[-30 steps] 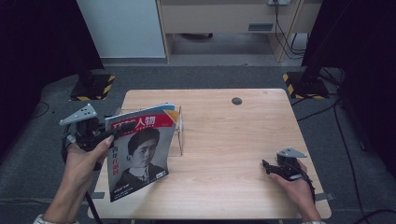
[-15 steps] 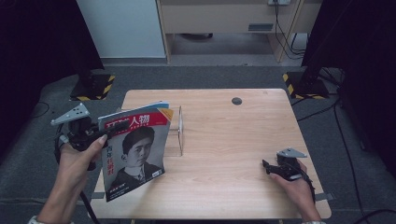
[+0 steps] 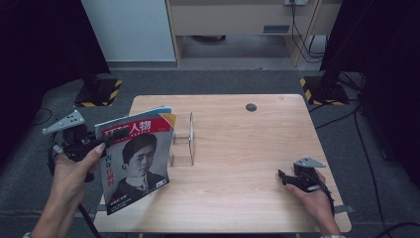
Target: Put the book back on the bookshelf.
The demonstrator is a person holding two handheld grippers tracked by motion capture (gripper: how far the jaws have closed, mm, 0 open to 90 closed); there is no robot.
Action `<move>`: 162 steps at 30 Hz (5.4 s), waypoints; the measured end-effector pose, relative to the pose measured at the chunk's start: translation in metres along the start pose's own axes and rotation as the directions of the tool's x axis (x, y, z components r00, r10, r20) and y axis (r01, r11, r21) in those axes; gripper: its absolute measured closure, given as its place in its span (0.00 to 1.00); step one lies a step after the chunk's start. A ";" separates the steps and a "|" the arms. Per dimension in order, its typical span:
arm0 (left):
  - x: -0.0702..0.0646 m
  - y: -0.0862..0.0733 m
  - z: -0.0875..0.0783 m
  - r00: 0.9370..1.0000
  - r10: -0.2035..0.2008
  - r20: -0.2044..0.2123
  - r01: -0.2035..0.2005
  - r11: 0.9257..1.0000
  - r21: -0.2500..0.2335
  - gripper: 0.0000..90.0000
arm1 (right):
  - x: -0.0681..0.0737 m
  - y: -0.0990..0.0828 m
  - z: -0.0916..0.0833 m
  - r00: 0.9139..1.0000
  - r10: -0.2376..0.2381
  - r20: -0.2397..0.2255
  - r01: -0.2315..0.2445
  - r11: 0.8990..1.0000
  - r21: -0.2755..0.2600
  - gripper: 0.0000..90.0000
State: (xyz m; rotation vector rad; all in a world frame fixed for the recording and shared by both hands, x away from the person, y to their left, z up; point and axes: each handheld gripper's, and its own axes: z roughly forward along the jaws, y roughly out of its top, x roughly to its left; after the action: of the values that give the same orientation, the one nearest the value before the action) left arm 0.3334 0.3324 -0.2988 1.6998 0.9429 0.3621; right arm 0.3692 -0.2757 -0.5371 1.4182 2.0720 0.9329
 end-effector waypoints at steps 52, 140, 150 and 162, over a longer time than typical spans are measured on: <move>0.036 -0.015 -0.054 0.993 -0.051 -0.108 0.047 0.998 -0.040 0.96 | 0.000 0.000 0.000 1.000 -0.002 -0.001 0.002 1.000 -0.002 0.34; 0.093 0.014 0.011 0.960 -0.099 -0.262 0.076 0.992 -0.096 0.96 | 0.000 0.001 0.001 1.000 -0.008 -0.007 0.008 1.000 0.000 0.34; 0.092 0.014 0.015 0.955 -0.101 -0.278 0.069 0.990 -0.124 0.96 | 0.000 0.001 0.001 1.000 -0.006 -0.006 0.006 1.000 0.000 0.34; 0.090 0.011 0.018 0.950 -0.092 -0.298 0.054 0.990 -0.133 0.96 | 0.000 0.001 0.001 1.000 -0.006 -0.006 0.006 1.000 0.000 0.34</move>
State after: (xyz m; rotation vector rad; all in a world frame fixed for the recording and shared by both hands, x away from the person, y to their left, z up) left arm 0.4065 0.3863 -0.3147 1.5168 1.1795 0.6324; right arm 0.3701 -0.2750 -0.5372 1.4097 2.0797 0.9359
